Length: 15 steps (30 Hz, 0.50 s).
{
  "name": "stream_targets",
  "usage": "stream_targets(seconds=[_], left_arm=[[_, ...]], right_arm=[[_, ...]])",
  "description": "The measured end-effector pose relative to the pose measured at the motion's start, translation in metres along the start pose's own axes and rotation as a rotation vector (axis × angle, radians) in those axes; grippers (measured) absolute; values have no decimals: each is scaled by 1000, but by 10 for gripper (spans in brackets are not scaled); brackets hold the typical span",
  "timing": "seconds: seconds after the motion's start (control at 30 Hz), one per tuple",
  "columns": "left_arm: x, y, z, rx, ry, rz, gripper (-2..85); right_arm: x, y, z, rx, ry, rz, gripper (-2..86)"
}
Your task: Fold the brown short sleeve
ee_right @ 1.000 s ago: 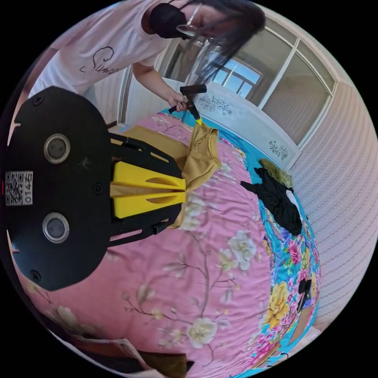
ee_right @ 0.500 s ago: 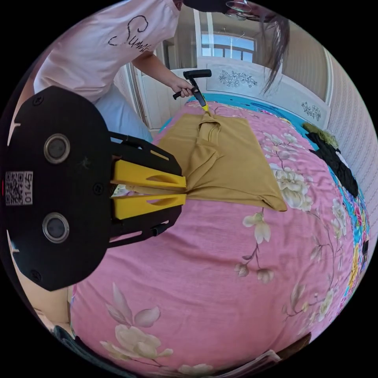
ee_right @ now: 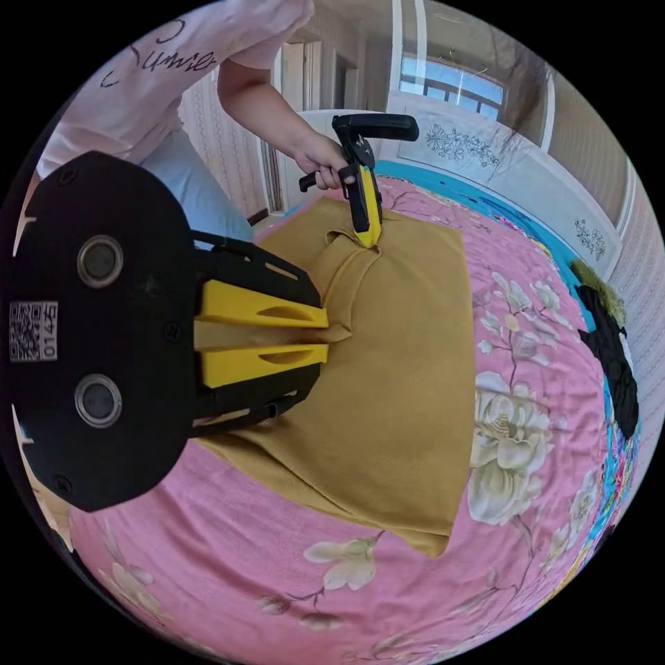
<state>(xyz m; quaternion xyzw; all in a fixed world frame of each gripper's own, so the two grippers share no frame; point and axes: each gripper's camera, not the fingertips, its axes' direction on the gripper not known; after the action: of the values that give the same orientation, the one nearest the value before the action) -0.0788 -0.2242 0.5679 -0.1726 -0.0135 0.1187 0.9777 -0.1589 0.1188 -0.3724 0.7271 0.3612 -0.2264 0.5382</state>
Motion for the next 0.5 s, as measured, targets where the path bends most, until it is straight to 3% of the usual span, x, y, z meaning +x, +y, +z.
stream_targets(seconds=[0.1, 0.23, 0.4, 0.5], left_arm=[[12, 15, -18, 5, 14, 44, -7], [32, 63, -37, -94, 58, 69, 6], [49, 112, -43, -139, 88, -54, 13], [73, 109, -44, -90, 71, -15, -4]], right_arm=[[-5, 16, -11, 23, -98, -57, 28], [-15, 48, -8, -97, -200, -130, 29], [-22, 74, 5, -290, -196, -134, 25], [-35, 66, 0, -258, -137, -181, 11]])
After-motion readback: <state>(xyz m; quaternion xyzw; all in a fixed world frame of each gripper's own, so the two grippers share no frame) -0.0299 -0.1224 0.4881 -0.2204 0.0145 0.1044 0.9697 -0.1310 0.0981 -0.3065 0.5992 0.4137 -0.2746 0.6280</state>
